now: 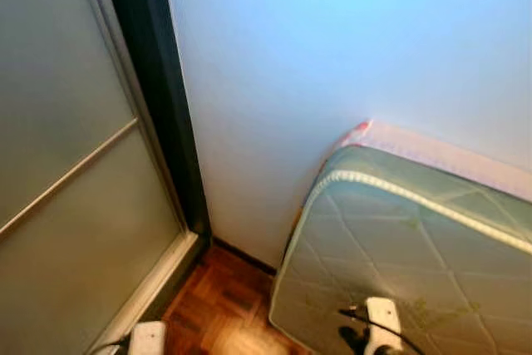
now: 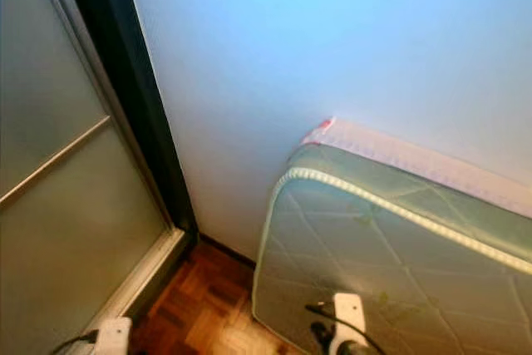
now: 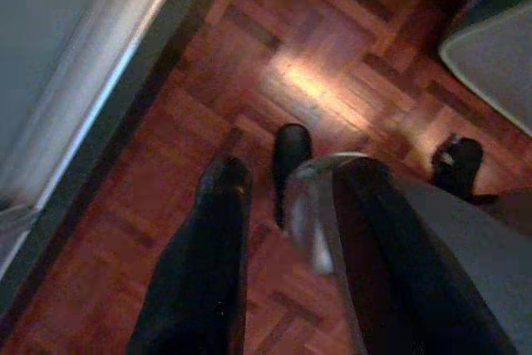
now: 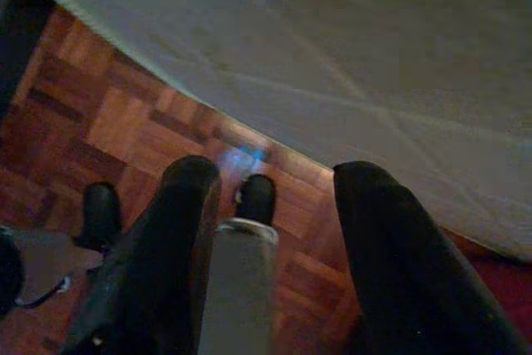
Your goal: Clean up the room
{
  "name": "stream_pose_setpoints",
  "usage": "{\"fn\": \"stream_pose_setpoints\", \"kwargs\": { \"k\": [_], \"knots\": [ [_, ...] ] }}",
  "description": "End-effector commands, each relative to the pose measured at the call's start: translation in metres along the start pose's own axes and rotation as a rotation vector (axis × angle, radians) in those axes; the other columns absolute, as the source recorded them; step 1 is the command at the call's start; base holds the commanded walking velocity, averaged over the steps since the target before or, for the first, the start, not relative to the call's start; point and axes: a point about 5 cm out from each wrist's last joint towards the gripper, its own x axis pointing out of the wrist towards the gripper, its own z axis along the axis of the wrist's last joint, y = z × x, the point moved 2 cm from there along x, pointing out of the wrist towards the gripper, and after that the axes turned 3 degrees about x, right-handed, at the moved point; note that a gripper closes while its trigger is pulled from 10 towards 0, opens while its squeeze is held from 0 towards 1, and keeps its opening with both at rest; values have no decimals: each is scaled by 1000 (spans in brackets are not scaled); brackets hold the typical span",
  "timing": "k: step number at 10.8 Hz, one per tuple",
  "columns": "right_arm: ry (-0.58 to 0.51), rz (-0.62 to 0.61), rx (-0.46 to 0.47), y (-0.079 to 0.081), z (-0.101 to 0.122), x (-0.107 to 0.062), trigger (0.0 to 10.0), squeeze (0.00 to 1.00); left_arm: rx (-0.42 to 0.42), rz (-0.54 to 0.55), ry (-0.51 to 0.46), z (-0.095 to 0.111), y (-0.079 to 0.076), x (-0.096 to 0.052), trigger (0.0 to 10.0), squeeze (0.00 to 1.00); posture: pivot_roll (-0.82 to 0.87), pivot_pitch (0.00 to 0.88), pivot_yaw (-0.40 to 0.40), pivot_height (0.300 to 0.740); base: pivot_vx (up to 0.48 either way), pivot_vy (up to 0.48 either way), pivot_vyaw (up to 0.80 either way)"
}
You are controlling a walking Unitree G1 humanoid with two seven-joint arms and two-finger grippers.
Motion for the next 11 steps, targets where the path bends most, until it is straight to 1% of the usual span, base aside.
{"fn": "stream_pose_setpoints", "kwargs": {
  "k": [1,3,5,6,7,8,9,10,11],
  "knots": [
    [5,3,17,0,-2,0,10000,0,-12,-1,39,-11,-4,-2,10000,0,197,166,-91,740,0,0,0],
    [-8,6,43,4,1,1,10000,0,3,10,32,-8,1,-1,10000,0,223,159,-69,740,0,0,0],
    [-6,6,62,10,-3,2,10000,0,24,18,9,-1,10,-1,10000,0,242,148,-26,740,0,0,0],
    [-26,-32,79,6,-3,1,10000,0,51,19,-1,4,14,0,10000,0,240,136,-12,740,0,0,0],
    [-59,-55,94,2,3,1,10000,0,77,14,-17,9,14,1,10000,0,239,133,-10,740,0,0,0],
    [-123,-85,118,-7,16,-1,10000,0,103,4,-51,19,11,2,10000,0,219,114,-11,740,0,0,0],
    [-175,-107,106,-19,29,-3,10000,0,132,-14,-104,34,2,4,10000,0,204,92,-20,740,0,0,0],
    [-225,-115,88,-26,41,-6,10000,0,189,-32,-182,54,-7,5,10000,0,207,79,-30,740,0,0,0],
    [-286,-120,69,-32,53,-9,10000,0,117,-37,-304,82,-11,4,10000,0,237,70,-52,740,0,0,0]
  ]
}}
